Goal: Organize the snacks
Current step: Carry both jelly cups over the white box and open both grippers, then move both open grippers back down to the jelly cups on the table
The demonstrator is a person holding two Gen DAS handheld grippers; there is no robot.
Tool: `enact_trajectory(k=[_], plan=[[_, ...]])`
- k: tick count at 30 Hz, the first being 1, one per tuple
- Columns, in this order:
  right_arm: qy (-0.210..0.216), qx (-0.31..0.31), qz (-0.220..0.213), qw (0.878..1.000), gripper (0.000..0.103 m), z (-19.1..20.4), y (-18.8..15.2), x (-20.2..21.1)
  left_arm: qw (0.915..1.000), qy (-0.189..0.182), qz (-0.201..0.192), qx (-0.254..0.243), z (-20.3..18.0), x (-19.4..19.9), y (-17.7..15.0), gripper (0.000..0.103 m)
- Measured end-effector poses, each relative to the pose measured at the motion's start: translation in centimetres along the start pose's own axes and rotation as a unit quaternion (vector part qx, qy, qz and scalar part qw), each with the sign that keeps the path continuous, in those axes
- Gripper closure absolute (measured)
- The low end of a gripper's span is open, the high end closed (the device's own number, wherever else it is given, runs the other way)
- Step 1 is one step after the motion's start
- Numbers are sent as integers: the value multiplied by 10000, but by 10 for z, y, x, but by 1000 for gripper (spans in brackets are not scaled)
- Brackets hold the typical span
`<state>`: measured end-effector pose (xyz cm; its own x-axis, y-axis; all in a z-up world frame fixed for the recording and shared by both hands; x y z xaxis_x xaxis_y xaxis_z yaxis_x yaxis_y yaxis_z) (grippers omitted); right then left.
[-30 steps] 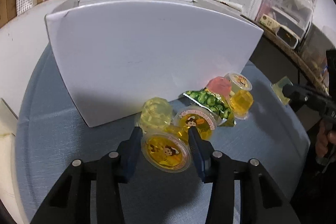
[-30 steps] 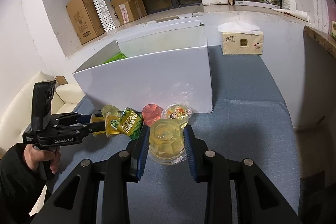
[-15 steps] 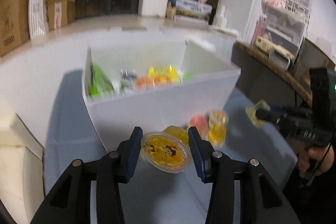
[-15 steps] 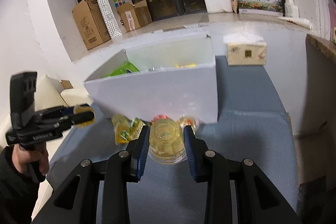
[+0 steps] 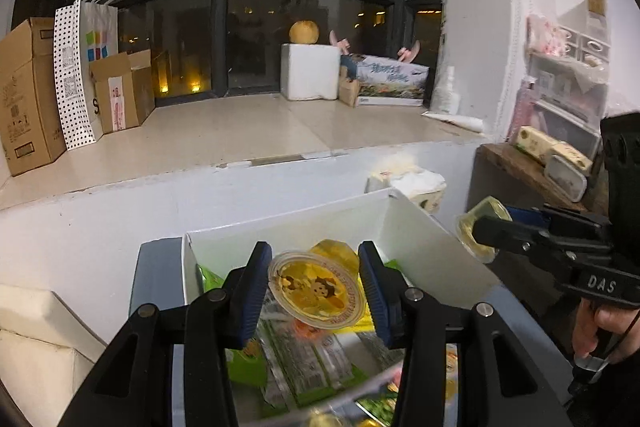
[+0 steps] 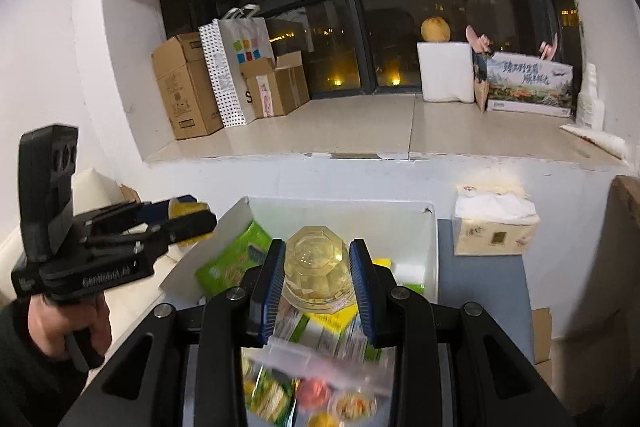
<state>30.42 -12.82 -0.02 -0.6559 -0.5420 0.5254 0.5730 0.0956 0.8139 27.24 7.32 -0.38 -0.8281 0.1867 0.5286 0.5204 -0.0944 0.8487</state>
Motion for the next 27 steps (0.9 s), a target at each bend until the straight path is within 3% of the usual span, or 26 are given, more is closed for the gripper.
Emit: enact_trajectory(k=[4, 5, 6, 7, 8, 21, 27], plan=[[-151, -79, 364, 9992, 66, -8, 1, -34, 9996, 70, 267, 35, 7, -21, -4, 51], [-183, -122, 493, 9985, 63, -11, -1, -41, 9994, 129, 321, 69, 7, -23, -7, 38], [-209, -187, 630, 9976, 35, -14, -4, -46, 9991, 207, 370, 96, 9, -25, -11, 11], [-236, -247, 662, 9972, 4, -17, -8, -49, 9989, 255, 390, 80, 9, -26, -15, 0], [-234, -282, 522, 9980, 0, -19, -11, -46, 9988, 319, 373, 45, 9, -25, -18, 0], [-49, -420, 319, 9986, 0, -25, -19, -13, 9982, 363, 405, 265, 9, -6, -31, 0], [248, -634, 275, 9973, 0, -30, -59, 27, 9989, 168, 334, 266, -14, 32, -69, 0]])
Point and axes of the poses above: each gripper's, at about its wrist camera, not at the fingertips, and x roughly against the way its jaws point, z to its left, y to its top, the point moved 3 cm from there along -x, roughly the way its jaws point, and after that the axes turned 3 degrees about -x, right-handed, at the moved point
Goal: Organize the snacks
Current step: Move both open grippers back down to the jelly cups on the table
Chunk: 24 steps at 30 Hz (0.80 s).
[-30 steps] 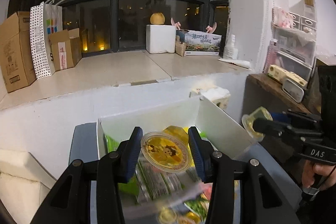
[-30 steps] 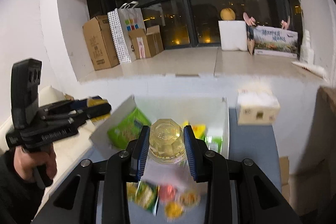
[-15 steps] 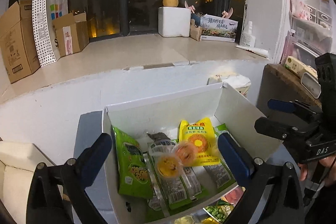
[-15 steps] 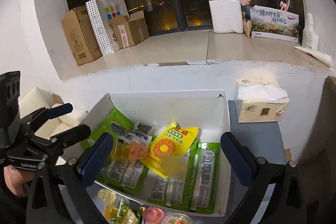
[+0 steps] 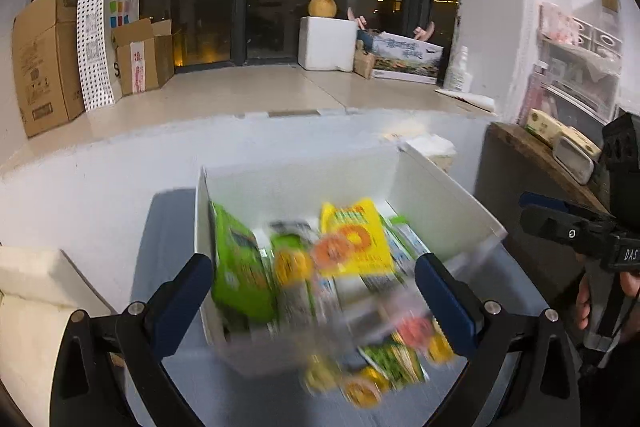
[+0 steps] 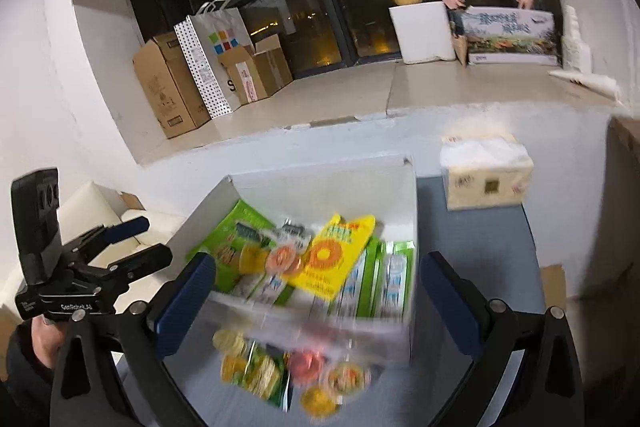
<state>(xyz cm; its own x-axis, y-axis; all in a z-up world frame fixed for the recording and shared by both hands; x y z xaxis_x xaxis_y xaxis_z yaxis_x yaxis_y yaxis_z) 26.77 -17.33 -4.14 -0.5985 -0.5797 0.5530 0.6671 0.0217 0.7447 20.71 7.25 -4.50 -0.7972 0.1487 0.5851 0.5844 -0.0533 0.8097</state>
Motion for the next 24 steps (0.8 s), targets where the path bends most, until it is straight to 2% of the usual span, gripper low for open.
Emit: enact_trajectory(k=[7, 10, 14, 17, 18, 19, 21, 23, 24], plan=[[-403, -318, 105, 9986, 0, -12, -69, 10, 9993, -280, 150, 216, -22, 26, -65, 0], [-503, -272, 423, 9975, 0, -14, -86, -13, 9989, -261, 220, 323, -24, 30, -82, 0], [-565, -60, 628, 9964, 1, -12, -91, -41, 9976, -285, 382, 502, -22, 23, -95, 0], [-784, -161, 862, 9931, 18, -21, -91, -63, 9963, -348, 511, 594, -21, 17, -103, 0], [-848, -195, 924, 9919, 30, -23, -90, -69, 9962, -343, 520, 602, -21, 16, -105, 0], [-910, -196, 994, 9907, 36, -26, -90, -74, 9961, -342, 542, 610, -21, 15, -106, 0], [-893, -140, 1004, 9908, 38, -25, -91, -79, 9957, -344, 575, 632, -20, 13, -109, 0], [-1080, 66, 1020, 9889, 40, -22, -92, -84, 9955, -374, 589, 645, -21, 12, -110, 0], [-1088, 86, 1058, 9884, 45, -21, -92, -86, 9954, -368, 606, 644, -21, 11, -111, 0]])
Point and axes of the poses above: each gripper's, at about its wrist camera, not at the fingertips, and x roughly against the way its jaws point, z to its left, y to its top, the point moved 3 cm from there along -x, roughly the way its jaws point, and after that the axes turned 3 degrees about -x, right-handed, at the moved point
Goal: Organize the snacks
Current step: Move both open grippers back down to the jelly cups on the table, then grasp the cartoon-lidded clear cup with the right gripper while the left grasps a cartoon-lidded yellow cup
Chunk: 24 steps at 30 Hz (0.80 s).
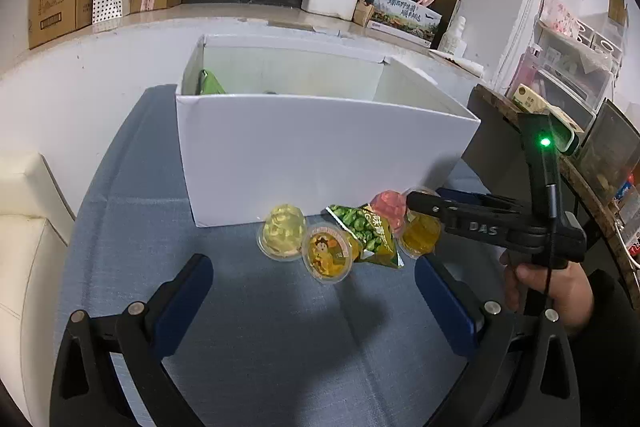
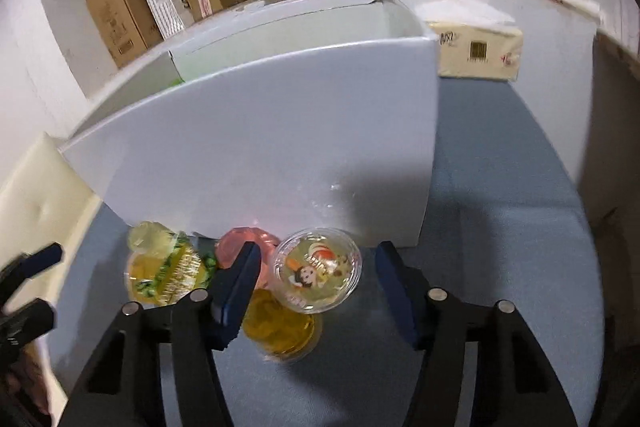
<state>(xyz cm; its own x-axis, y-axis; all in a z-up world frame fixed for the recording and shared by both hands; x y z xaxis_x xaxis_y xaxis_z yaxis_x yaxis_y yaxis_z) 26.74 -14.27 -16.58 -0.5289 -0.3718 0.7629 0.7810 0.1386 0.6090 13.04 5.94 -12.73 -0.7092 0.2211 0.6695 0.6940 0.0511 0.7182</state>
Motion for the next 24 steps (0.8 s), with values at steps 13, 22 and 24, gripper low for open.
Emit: enact_trajectory(k=[13, 22, 24], plan=[[-62, 55, -291, 9995, 52, 8, -4, 24, 9998, 9, 212, -23, 0, -19, -2, 0], [27, -158, -764, 9969, 52, 5, 1, 65, 9979, -135, 501, -395, -14, -47, -5, 0], [21, -193, -861, 9961, 52, 2, -2, 76, 9975, -164, 576, -386, -13, -56, -4, 0]])
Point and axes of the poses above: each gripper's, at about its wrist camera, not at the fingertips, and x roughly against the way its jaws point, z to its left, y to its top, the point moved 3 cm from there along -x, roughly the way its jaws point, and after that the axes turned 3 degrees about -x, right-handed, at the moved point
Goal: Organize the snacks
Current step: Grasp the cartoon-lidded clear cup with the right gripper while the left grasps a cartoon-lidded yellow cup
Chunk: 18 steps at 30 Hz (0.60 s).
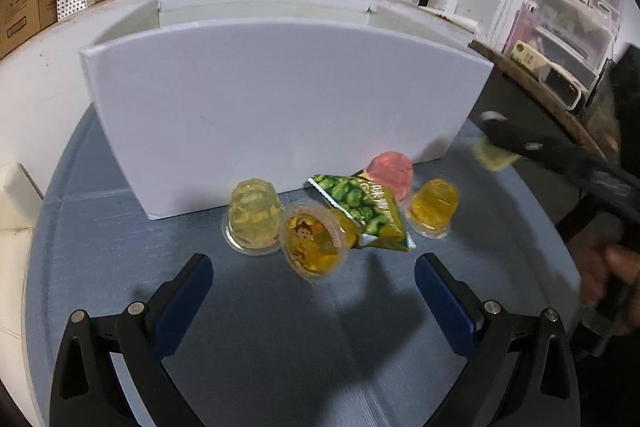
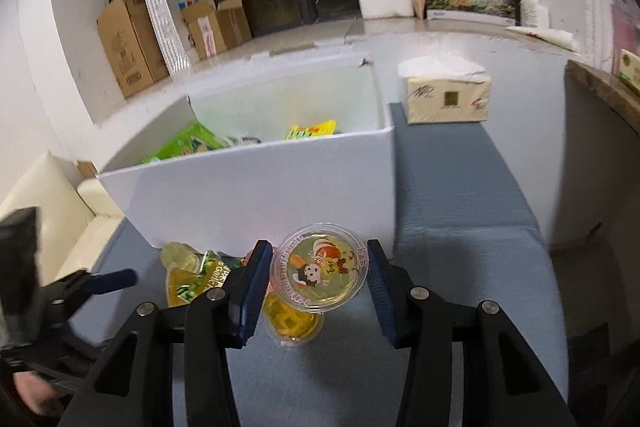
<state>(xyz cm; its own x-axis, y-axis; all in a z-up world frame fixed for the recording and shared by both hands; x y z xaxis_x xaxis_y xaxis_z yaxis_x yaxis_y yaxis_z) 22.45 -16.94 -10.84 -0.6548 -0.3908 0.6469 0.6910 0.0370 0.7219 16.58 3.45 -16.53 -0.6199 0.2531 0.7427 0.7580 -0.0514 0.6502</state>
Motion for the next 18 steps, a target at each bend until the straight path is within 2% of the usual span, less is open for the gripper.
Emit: enact_trajectory(k=[2, 4, 5, 7, 9, 13, 14, 15, 18], plan=[[-14, -40, -78, 10000, 52, -3, -1, 9, 9999, -145, 32, 51, 1, -7, 3, 0], [-10, -68, -104, 9999, 52, -5, -2, 13, 9999, -109, 44, 102, 3, -11, 5, 0], [-11, -80, -121, 9999, 52, -6, -2, 15, 9997, -94, 54, 206, 5, -13, 5, 3], [4, -97, -118, 9999, 52, -6, -3, 16, 9992, -127, 76, 385, 9, -15, 6, 19], [23, -116, -108, 9999, 52, -6, -5, 16, 9991, -59, 45, 416, 11, -14, 6, 28], [69, -88, -93, 9999, 52, -2, -6, 16, 9991, -117, 49, 404, 13, -14, 6, 31], [76, -84, -92, 9999, 52, -2, -7, 16, 9990, -225, 41, 384, 13, -13, 5, 38], [96, -72, -79, 9999, 52, -1, -7, 16, 9987, -351, 66, 353, 12, -13, 4, 54], [114, -56, -80, 9999, 52, 2, -9, 17, 9985, -498, 67, 212, 5, -10, 3, 68]])
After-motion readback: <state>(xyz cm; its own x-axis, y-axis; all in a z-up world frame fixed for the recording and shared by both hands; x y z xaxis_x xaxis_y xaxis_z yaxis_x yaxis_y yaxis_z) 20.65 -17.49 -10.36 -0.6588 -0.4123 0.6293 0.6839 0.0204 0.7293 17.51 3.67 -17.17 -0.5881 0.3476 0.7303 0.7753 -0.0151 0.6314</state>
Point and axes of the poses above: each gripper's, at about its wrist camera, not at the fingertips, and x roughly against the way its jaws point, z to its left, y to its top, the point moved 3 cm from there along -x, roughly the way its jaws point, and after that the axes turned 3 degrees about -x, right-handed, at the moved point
